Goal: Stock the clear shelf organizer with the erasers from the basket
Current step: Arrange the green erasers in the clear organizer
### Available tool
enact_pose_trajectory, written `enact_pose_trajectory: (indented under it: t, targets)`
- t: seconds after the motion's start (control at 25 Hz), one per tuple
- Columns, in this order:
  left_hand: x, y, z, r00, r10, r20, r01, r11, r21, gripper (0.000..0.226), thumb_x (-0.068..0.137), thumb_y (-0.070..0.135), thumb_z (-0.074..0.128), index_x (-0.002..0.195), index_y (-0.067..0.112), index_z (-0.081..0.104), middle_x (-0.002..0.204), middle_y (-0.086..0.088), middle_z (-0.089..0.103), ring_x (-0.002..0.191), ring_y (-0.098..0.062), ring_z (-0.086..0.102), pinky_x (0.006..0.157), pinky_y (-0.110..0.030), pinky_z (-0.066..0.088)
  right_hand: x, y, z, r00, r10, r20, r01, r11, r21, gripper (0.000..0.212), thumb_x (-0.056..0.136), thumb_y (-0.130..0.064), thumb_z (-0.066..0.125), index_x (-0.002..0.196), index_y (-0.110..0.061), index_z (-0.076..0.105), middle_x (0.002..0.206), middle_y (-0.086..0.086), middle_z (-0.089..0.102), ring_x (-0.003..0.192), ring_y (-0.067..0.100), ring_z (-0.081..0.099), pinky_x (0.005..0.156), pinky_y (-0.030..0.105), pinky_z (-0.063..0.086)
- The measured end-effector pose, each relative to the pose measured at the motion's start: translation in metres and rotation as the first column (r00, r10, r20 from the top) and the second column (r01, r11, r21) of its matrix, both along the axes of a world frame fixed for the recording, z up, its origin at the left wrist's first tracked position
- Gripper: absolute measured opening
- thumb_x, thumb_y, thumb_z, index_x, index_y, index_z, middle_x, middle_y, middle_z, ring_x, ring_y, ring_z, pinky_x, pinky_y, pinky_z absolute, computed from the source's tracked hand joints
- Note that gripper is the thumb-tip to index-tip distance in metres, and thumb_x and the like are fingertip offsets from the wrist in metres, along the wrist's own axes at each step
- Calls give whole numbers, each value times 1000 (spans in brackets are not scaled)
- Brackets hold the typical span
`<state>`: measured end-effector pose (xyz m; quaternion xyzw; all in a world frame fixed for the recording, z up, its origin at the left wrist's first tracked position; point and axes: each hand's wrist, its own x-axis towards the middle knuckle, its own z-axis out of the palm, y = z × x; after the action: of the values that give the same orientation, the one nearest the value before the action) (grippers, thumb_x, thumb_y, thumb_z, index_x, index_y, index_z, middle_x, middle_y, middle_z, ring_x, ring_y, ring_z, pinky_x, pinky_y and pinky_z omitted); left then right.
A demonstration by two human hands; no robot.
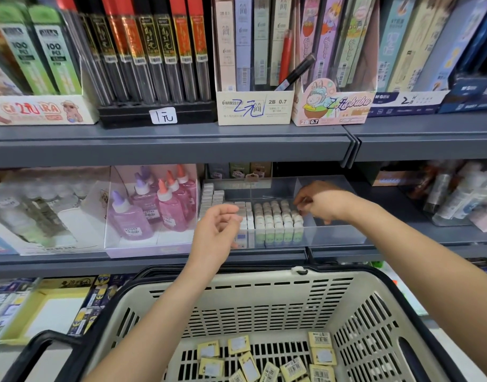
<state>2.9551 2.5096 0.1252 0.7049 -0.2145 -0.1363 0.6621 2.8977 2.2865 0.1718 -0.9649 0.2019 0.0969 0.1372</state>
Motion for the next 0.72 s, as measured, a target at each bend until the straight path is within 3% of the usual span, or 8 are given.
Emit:
enact_pose_trajectory:
  t: [0.12, 0.2, 0.32, 0.44, 0.56, 0.72]
  targets:
    - [3, 8, 0, 999, 16, 39, -15, 1000, -21, 22, 91, 6, 53, 92, 28, 56, 93, -3, 61, 75, -11, 57, 50, -14, 47, 9, 5, 0, 993, -92, 71, 96, 994, -49, 15, 91, -24, 52, 91, -21, 67, 95, 1, 67, 62, 17, 60, 67, 25, 50]
    - [4, 12, -2, 997, 32, 70, -31, 999, -22, 22, 90, 6, 54, 92, 27, 58, 90, -1, 61, 77, -10, 57, 57, -21, 50, 17, 9, -5, 982, -171, 80, 176, 982, -63, 27, 90, -35, 53, 79, -15, 67, 74, 2, 69, 61, 16, 60, 75, 30, 52]
    - [7, 20, -9, 981, 111, 159, -111, 994, -9, 21, 90, 9, 55, 92, 30, 58, 88, 5, 59, 78, -1, 54, 68, -20, 49, 27, 14, -13, 969, -247, -5, 247, 968, 31, 43, 92, -40, 48, 63, -11, 60, 41, -2, 56, 47, 14, 58, 59, 24, 49]
    - [13, 29, -16, 957, 177, 232, -183, 983, 5, 22, 91, 10, 53, 91, 33, 56, 84, 8, 56, 71, 8, 51, 61, -10, 46, 30, 13, -14, 930, -355, -98, 367, 871, 327, 37, 95, -38, 46, 69, -12, 52, 30, -5, 42, 25, 7, 34, 34, 11, 26]
    - [20, 34, -23, 949, 195, 249, -210, 977, 35, 23, 91, 12, 53, 92, 35, 55, 84, 11, 56, 72, 7, 52, 62, -11, 46, 32, 11, -9, 896, -413, -166, 442, 779, 446, 34, 92, -38, 53, 69, -14, 49, 28, -9, 36, 21, 2, 25, 31, 7, 19]
    - [28, 38, -34, 951, 216, 220, -242, 965, 99, 20, 89, 14, 54, 96, 32, 54, 89, 10, 55, 83, -13, 55, 75, -32, 50, 34, 11, -9, 887, -421, -189, 459, 768, 446, 30, 92, -30, 55, 70, -11, 49, 28, -8, 36, 21, 1, 24, 28, 9, 17]
